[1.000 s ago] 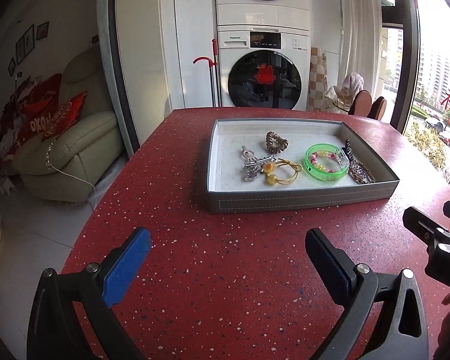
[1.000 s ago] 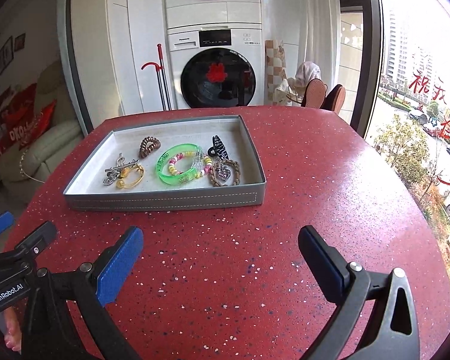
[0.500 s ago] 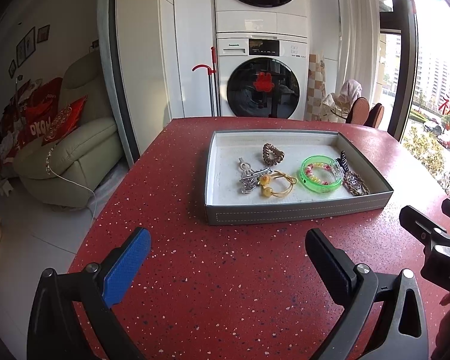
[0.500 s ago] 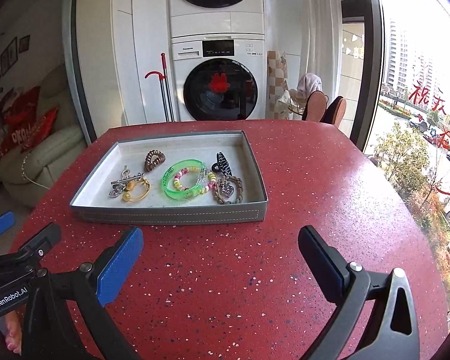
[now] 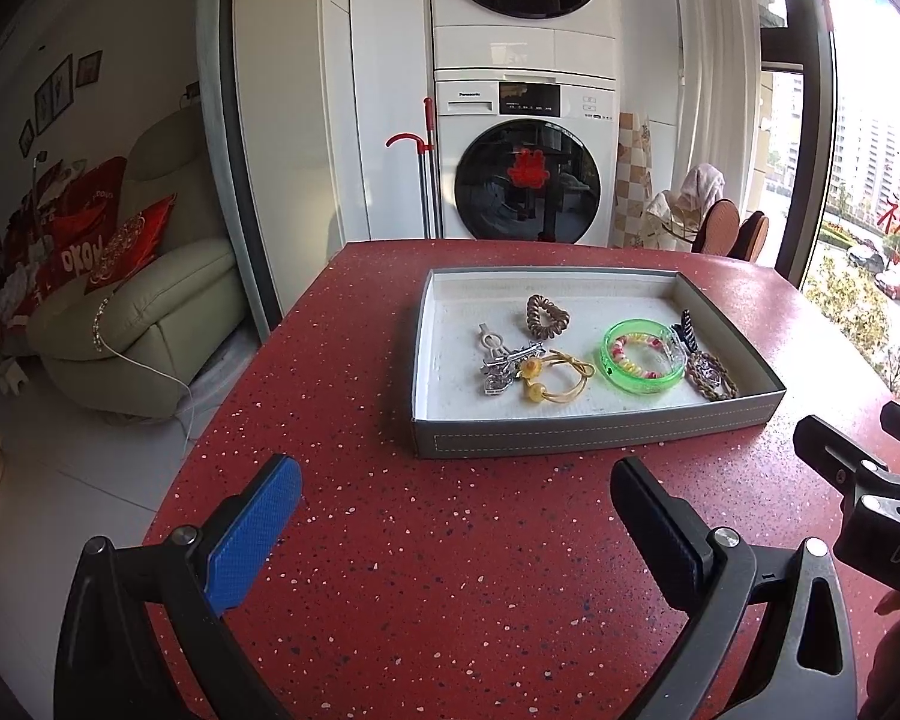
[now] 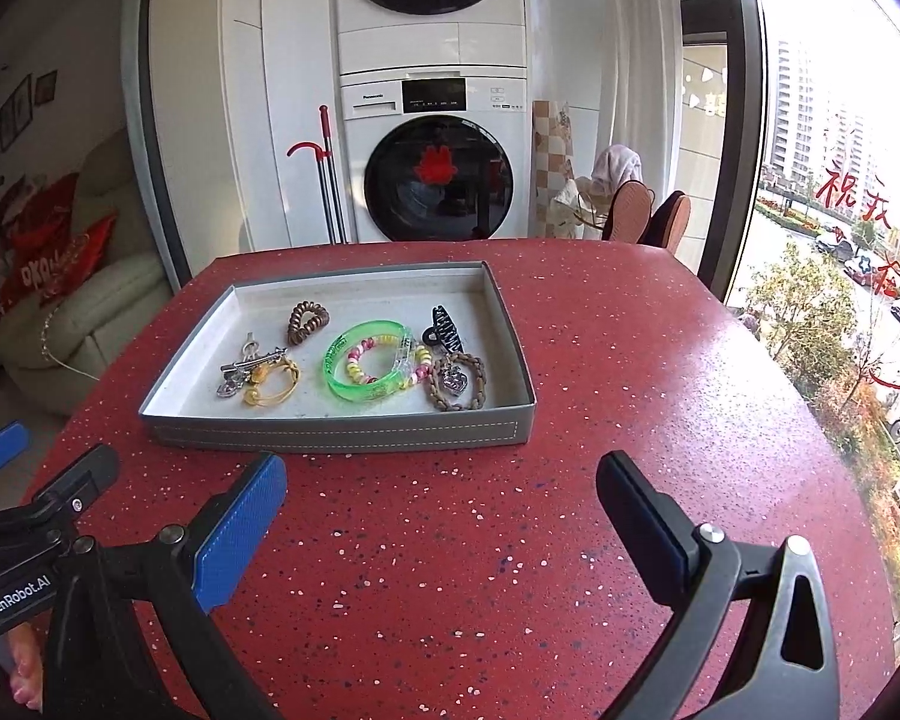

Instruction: Organize jewelry

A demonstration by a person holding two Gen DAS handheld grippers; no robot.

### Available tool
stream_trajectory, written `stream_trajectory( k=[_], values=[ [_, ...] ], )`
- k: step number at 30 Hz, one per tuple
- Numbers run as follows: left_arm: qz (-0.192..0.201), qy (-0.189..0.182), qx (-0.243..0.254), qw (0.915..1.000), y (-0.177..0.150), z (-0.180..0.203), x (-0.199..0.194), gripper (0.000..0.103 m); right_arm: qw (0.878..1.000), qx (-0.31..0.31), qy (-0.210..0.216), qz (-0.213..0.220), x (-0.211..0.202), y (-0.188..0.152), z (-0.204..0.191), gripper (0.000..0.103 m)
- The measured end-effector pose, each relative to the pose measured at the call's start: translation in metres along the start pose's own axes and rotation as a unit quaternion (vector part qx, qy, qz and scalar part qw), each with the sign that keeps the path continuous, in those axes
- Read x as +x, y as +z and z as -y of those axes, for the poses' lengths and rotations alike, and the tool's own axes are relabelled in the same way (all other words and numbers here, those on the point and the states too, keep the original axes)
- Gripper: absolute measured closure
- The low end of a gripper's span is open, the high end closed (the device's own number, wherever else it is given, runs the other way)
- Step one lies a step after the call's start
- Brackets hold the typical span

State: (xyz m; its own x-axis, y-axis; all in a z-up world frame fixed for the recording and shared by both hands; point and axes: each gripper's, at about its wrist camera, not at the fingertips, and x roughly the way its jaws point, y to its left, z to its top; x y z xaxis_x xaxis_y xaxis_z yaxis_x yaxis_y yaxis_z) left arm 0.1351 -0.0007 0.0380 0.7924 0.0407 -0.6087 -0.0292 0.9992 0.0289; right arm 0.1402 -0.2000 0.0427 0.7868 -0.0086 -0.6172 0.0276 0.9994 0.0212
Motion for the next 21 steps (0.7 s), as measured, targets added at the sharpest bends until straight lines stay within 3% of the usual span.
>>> stream_trajectory(
  k=[21],
  values=[
    [-0.006, 0.001, -0.001, 1.0000, -0.0017, 0.0024, 0.0034, 0.000, 1.000, -0.003, 0.001, -0.004, 0.0011, 0.0011, 0.0005, 0.000]
  ],
)
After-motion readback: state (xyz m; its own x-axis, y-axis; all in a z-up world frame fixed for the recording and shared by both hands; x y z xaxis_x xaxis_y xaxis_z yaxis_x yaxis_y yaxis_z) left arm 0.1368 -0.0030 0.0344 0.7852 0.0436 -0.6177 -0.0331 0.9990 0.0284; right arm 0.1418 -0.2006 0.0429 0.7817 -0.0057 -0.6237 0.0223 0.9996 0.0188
